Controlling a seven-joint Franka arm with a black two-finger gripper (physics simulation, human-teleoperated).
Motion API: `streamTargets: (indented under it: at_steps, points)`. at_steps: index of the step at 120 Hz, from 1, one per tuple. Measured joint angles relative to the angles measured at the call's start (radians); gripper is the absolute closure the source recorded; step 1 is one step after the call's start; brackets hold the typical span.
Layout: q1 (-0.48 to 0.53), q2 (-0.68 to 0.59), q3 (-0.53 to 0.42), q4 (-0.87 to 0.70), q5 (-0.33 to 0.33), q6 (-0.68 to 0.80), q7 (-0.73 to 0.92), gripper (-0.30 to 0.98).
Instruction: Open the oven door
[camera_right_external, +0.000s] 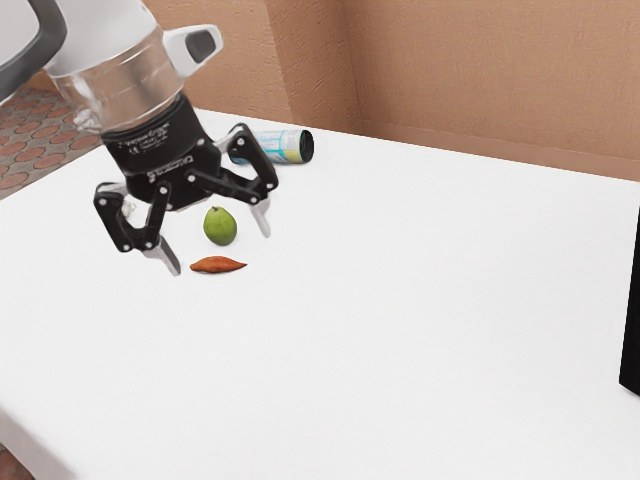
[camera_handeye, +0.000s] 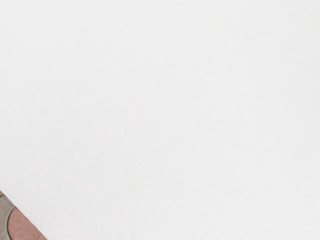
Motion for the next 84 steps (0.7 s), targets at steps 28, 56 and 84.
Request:
streamTargets:
  at_steps: [28,56,84]
  points:
    - [-0.007,0.127,-0.082,0.041,0.0,0.061,-0.387,0.0]
    - [-0.19,0.387,-0.399,0.329,0.128,0.2,-0.668,0.0]
    - [-0.24,0.575,-0.404,0.404,0.241,0.486,-0.862,0.0]
